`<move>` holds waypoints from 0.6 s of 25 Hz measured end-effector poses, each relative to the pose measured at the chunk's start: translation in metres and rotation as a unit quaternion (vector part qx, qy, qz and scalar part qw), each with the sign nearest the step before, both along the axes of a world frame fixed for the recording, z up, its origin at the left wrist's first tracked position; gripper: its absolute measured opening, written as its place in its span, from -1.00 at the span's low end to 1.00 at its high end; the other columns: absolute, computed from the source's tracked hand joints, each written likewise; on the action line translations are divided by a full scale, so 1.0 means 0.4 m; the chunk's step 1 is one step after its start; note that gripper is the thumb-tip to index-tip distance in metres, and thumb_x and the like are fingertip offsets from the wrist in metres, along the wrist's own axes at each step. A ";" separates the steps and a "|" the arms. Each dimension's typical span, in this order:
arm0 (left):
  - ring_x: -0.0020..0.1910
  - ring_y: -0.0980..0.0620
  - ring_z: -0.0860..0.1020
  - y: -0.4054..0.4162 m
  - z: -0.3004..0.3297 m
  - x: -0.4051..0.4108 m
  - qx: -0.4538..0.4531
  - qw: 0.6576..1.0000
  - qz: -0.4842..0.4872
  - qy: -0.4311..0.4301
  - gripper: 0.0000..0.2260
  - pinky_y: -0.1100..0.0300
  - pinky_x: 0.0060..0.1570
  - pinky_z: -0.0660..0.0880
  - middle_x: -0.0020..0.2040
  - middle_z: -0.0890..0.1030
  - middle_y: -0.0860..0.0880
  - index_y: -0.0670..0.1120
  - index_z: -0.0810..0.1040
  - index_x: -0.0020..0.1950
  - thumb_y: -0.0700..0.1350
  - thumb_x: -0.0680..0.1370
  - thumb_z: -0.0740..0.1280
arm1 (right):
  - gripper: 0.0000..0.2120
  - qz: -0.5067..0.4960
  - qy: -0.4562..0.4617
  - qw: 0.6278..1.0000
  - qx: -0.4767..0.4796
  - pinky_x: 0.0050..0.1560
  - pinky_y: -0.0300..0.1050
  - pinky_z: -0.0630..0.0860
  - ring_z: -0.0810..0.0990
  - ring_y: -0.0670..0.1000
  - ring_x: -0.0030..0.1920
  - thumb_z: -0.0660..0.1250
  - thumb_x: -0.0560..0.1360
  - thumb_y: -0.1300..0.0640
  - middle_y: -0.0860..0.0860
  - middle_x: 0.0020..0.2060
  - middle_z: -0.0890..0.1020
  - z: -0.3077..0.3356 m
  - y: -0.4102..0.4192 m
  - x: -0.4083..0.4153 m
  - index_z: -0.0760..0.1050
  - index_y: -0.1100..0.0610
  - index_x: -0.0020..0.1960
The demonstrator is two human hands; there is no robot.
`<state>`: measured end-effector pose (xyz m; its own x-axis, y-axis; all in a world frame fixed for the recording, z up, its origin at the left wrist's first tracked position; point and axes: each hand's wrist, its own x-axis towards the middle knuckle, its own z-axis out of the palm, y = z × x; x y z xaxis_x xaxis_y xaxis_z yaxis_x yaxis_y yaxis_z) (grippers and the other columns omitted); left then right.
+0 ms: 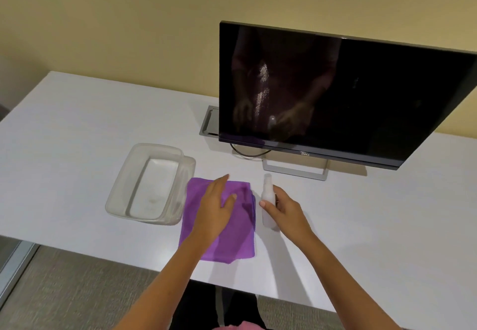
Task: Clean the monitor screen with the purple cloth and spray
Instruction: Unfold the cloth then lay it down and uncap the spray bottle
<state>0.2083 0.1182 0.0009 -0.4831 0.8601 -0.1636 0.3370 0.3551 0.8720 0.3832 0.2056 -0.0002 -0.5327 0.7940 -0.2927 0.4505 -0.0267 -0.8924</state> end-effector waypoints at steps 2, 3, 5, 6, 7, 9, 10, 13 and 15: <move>0.29 0.11 0.44 0.029 0.054 0.020 0.033 0.994 -0.102 -0.024 -0.57 0.20 0.20 0.47 0.36 0.42 0.07 0.06 0.33 0.44 -0.10 0.58 0.29 | -0.73 0.057 0.014 0.998 -0.015 -0.07 -0.35 0.51 0.58 -0.18 0.01 0.31 0.54 -0.08 -0.24 0.02 0.61 0.032 -0.011 0.017 0.40 -0.32 0.19; 0.23 0.15 0.46 0.042 0.076 0.027 0.038 0.987 -0.157 -0.015 -0.58 0.25 0.16 0.48 0.32 0.43 0.09 0.08 0.34 0.42 -0.11 0.57 0.29 | -0.74 0.075 0.012 0.997 -0.016 -0.08 -0.39 0.49 0.57 -0.21 0.01 0.30 0.55 -0.08 -0.26 0.02 0.60 0.044 -0.017 0.024 0.40 -0.33 0.19; 0.08 0.16 0.50 0.062 0.105 0.032 0.035 0.969 -0.241 0.032 -0.63 0.31 0.09 0.47 0.20 0.47 0.07 0.06 0.41 0.36 -0.16 0.57 0.30 | -0.80 0.084 -0.003 0.996 -0.008 -0.12 -0.36 0.49 0.59 -0.17 -0.04 0.26 0.57 -0.05 -0.21 -0.03 0.61 0.064 -0.026 0.039 0.41 -0.28 0.15; 0.02 0.14 0.50 0.069 0.115 0.029 0.031 0.962 -0.265 0.055 -0.68 0.28 0.06 0.47 0.13 0.49 0.06 0.04 0.47 0.30 -0.16 0.57 0.30 | -0.83 0.084 -0.017 0.996 0.002 -0.12 -0.26 0.53 0.60 -0.12 -0.07 0.24 0.57 -0.01 -0.16 -0.06 0.60 0.071 -0.028 0.046 0.42 -0.22 0.13; -0.01 0.11 0.50 0.075 0.123 0.027 0.027 0.956 -0.284 0.072 -0.74 0.23 0.04 0.47 0.07 0.50 0.06 0.02 0.51 0.24 -0.16 0.56 0.31 | -0.85 0.088 -0.033 0.995 0.020 -0.11 -0.13 0.54 0.59 -0.04 -0.10 0.21 0.58 0.02 -0.09 -0.09 0.59 0.078 -0.029 0.053 0.42 -0.15 0.13; -0.01 0.07 0.48 0.085 0.133 0.026 0.013 0.937 -0.332 0.106 -0.83 0.13 0.03 0.47 0.02 0.51 0.06 0.00 0.52 0.15 -0.14 0.56 0.30 | -0.87 0.111 -0.058 0.990 0.066 -0.14 -0.02 0.52 0.56 0.01 -0.18 0.18 0.60 0.04 -0.04 -0.15 0.57 0.093 -0.031 0.065 0.41 -0.04 0.13; 0.01 0.06 0.47 0.088 0.137 0.030 0.001 0.922 -0.362 0.137 -0.85 0.08 0.02 0.48 0.04 0.51 0.06 0.00 0.50 0.14 -0.13 0.57 0.28 | -0.87 0.122 -0.067 0.986 0.088 -0.18 -0.02 0.50 0.55 -0.01 -0.22 0.17 0.60 0.03 -0.04 -0.20 0.55 0.100 -0.032 0.070 0.40 -0.01 0.13; -0.03 0.05 0.41 0.098 0.147 0.049 0.000 0.863 -0.425 0.275 -0.82 0.03 -0.11 0.48 0.06 0.50 0.08 0.03 0.42 0.11 -0.21 0.57 0.23 | -0.81 0.140 -0.096 0.979 0.113 -0.24 -0.02 0.47 0.50 -0.07 -0.33 0.16 0.62 -0.03 -0.09 -0.33 0.52 0.112 -0.025 0.086 0.42 0.03 0.14; -0.10 0.06 0.37 0.104 0.153 0.063 0.035 0.856 -0.420 0.300 -0.75 0.08 -0.20 0.44 -0.02 0.50 0.07 0.02 0.42 0.06 -0.31 0.52 0.21 | -0.83 0.130 -0.086 0.984 0.087 -0.28 -0.07 0.48 0.48 -0.11 -0.40 0.16 0.62 -0.04 -0.10 -0.38 0.51 0.119 -0.015 0.098 0.43 0.00 0.13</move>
<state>0.2335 0.1599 0.0621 0.3313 0.9428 -0.0373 0.8422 -0.2777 0.4622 0.4225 0.1996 0.0473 -0.6792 0.6827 -0.2693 0.5673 0.2555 -0.7828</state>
